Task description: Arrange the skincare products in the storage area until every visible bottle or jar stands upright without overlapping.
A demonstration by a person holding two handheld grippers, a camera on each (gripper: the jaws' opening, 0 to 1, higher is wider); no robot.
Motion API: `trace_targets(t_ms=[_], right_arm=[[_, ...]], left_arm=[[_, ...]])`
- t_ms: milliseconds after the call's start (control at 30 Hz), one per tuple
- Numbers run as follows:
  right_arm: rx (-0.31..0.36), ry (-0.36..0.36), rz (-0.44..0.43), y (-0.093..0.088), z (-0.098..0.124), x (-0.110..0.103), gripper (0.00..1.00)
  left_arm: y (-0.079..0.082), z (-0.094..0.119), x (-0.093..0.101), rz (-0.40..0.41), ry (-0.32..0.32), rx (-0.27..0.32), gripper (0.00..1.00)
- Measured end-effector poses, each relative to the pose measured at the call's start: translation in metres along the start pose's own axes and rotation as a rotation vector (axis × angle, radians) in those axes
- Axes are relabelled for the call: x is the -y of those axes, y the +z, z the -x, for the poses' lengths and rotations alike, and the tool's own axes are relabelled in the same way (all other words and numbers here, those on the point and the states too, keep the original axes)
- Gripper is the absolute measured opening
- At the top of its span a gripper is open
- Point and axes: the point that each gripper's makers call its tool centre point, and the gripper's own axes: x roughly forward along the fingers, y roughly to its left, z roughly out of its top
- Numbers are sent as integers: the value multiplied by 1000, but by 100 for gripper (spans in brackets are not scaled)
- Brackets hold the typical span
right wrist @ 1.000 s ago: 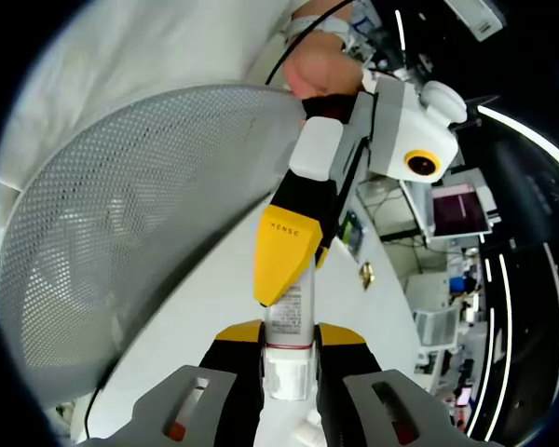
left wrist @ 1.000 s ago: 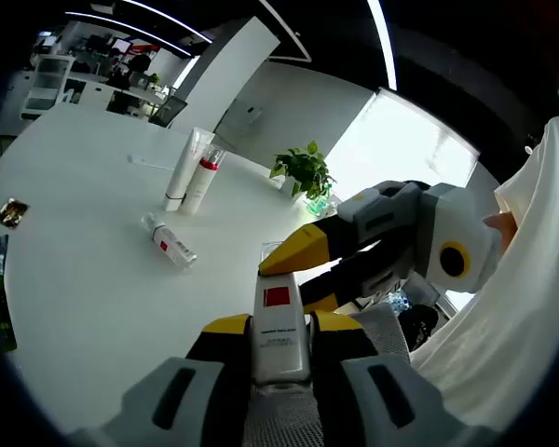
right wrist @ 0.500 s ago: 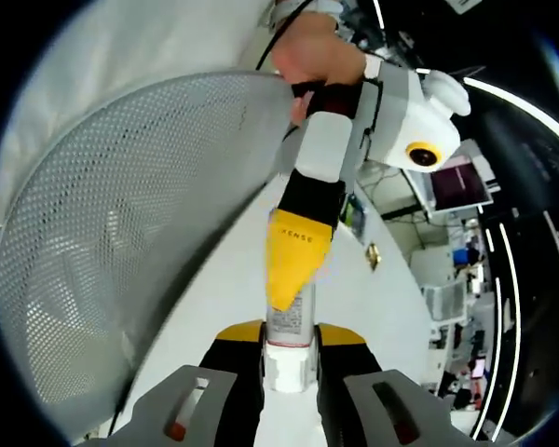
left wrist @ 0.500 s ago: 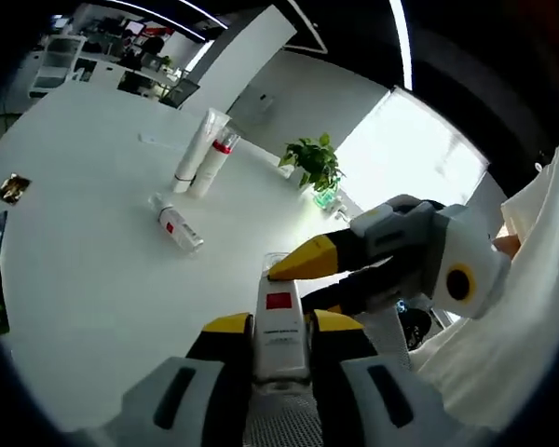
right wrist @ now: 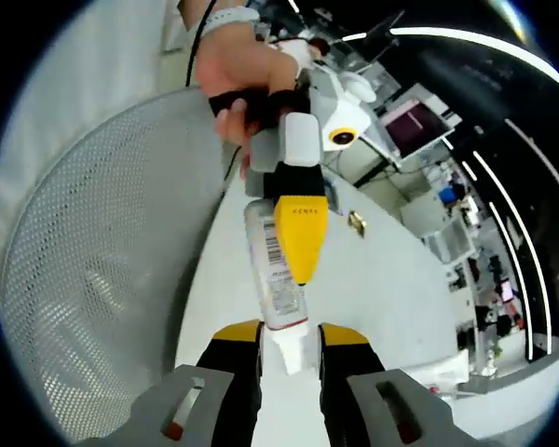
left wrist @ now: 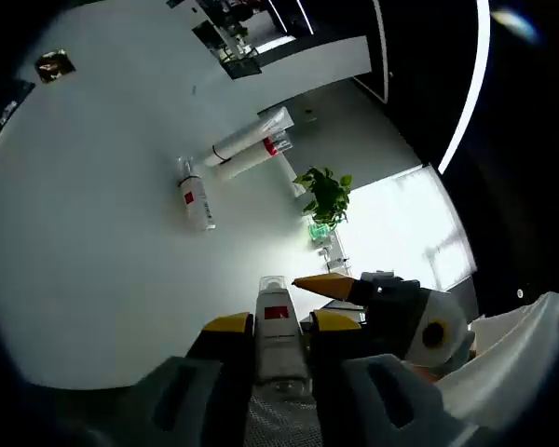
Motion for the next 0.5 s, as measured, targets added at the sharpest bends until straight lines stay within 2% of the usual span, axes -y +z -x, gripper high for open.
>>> trace_targets(t_ms=[33,100,167,267,400,500], right_arm=[[10,6,-22,0,0,0,17],[12,7,-20,0,1,2,17],[9,3,6,0,1,3,17],[2,3,82,1,1,1,18],[3,9,80,2,0,0,19],[-2,-18,92,4,0,4,22]], left_arm=[[1,-2,0,-9,6,13,18],[-5,-5,2,-26,-5,-14,18],[-12,-7,4,-13,-21,-52,18],[-15,-8,4,-29,-26,-68,17],[-19,-8,3,-11,-41,-90,17],[-22,-9,3,-2,-44,-106,17]])
